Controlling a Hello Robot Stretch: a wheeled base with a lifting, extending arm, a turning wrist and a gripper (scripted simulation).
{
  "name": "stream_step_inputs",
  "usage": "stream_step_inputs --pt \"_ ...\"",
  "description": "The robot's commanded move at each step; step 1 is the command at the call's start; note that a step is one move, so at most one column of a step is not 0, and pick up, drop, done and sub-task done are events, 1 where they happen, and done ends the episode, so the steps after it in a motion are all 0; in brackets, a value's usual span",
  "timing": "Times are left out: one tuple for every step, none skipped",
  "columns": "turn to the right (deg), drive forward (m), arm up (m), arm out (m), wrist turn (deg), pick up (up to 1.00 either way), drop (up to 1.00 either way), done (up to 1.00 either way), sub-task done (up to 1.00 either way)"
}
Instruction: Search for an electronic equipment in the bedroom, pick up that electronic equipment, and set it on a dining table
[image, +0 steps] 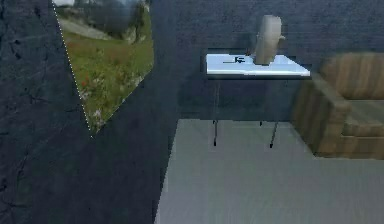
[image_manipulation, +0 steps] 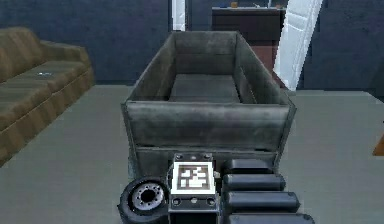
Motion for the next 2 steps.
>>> stream_step_inputs --pt "21.0 0.00 0.00 0.00 0.0 0.00 0.00 0.00 0.00" --pt "0.0 1.00 0.00 0.00 0.0 0.00 0.00 0.00 0.00"
